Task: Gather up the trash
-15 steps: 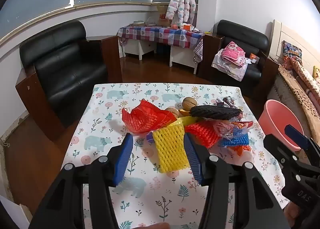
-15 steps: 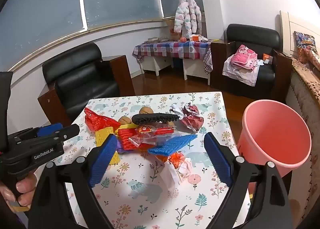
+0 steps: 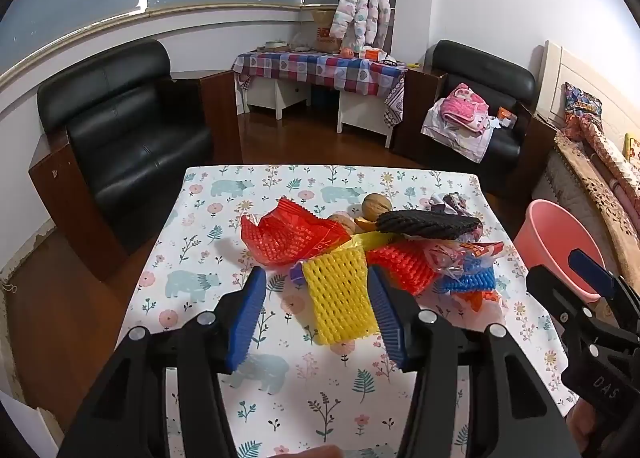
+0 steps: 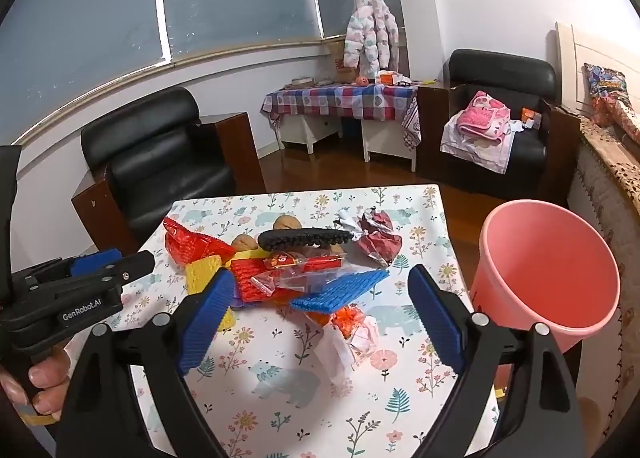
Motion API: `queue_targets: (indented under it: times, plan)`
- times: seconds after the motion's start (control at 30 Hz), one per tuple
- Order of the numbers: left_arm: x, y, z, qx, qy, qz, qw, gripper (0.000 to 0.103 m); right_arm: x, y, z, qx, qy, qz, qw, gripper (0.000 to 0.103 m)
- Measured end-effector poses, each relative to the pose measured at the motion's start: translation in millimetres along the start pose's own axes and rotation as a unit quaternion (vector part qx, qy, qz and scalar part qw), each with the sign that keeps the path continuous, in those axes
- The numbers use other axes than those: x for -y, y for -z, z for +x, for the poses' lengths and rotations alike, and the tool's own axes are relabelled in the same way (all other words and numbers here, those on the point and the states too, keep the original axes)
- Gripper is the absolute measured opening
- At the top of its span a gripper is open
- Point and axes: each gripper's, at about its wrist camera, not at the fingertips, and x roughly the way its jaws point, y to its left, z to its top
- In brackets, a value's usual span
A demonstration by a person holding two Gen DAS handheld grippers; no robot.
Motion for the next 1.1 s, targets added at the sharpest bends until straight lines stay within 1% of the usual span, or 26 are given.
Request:
queue_targets:
  times: [0.1,0.17,1.1]
  plan:
    - [0.0,-0.1,0.0,0.0,0.0,0.0,1.0,0.052,-0.7,1.1,1.1,0.0,0.001,-0.001,1.0,0.089]
    - [-0.1,0.0,0.0,0.0,0.001,-0.001,1.0,0.052,-2.2,-5.5,0.4,-0.003,0.005,-0.001,1.0,0.089]
    - [2.2,-4.7,-5.1,0.003,0.004,-0.004,1.0,0.052,2.0,-10.0,-3.1,0.001,0.011,0.002,1.0,0.089]
